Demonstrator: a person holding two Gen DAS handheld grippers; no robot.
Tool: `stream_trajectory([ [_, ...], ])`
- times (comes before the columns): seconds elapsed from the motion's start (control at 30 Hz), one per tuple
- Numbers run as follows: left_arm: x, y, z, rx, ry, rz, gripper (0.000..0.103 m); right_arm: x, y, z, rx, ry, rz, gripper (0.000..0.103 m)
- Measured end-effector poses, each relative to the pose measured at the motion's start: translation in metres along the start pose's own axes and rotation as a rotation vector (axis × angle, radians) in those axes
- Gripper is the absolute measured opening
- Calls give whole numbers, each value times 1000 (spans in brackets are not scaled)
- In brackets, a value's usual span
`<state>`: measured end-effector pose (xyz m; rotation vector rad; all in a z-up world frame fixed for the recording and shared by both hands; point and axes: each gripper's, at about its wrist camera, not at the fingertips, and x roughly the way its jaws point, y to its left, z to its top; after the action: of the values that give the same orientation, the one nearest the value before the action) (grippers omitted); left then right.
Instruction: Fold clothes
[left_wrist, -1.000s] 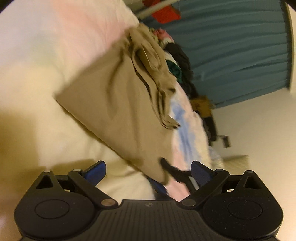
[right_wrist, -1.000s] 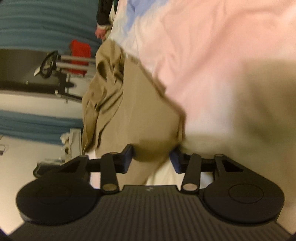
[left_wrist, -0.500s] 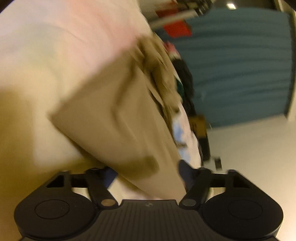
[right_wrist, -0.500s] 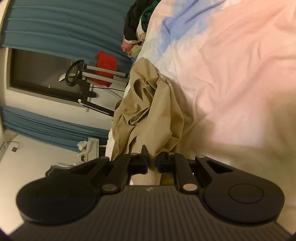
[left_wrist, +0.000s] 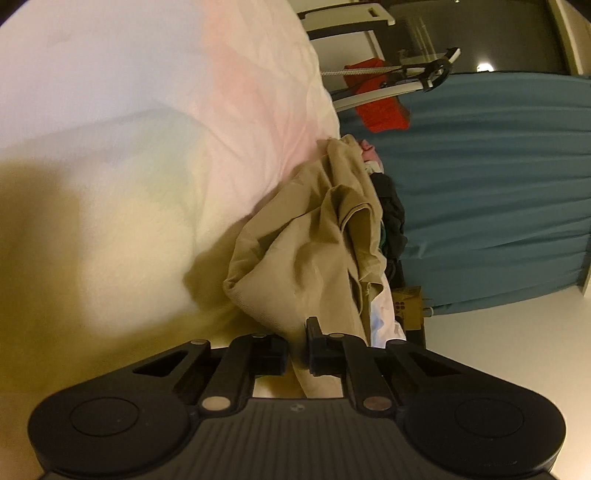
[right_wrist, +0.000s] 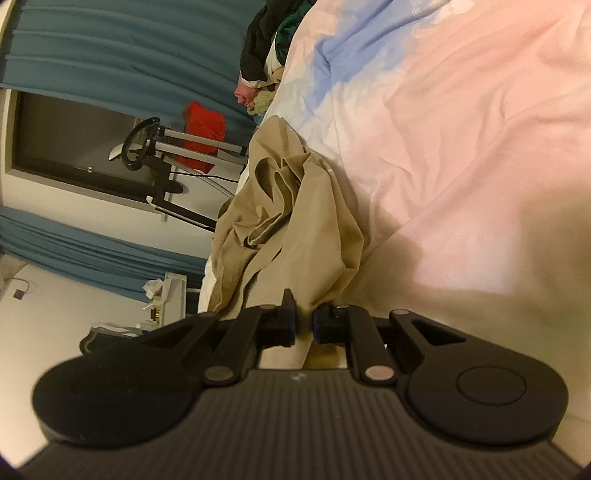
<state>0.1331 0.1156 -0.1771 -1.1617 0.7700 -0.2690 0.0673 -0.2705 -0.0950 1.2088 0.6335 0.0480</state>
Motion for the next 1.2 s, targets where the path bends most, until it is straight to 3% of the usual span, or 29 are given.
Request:
stream_trajectory([
  [0.2,-15,-8,3,31,-22,-27,5,-6,3,-3,-28,1,-4,11],
  [0.4,-43,-27,-2,130,-43,-45,4,-19,6,-8,-47,4,7,11],
  [0.63,-96,-53,-23,232,-67,-46,4,-65,22,-30,-149,-22,34,11],
  [0.93,-199,-67,-79,289,-79,-65,4,-157,35,-70,-221,-19,76,11],
  [1.1,-269,-71,-136,361,-98,-17,4,-205,29,-92,-249,-31,75,11],
  [1.2,-285,-66,-151,319,-77,-12,4,-233,25,-106,-266,-39,74,12],
])
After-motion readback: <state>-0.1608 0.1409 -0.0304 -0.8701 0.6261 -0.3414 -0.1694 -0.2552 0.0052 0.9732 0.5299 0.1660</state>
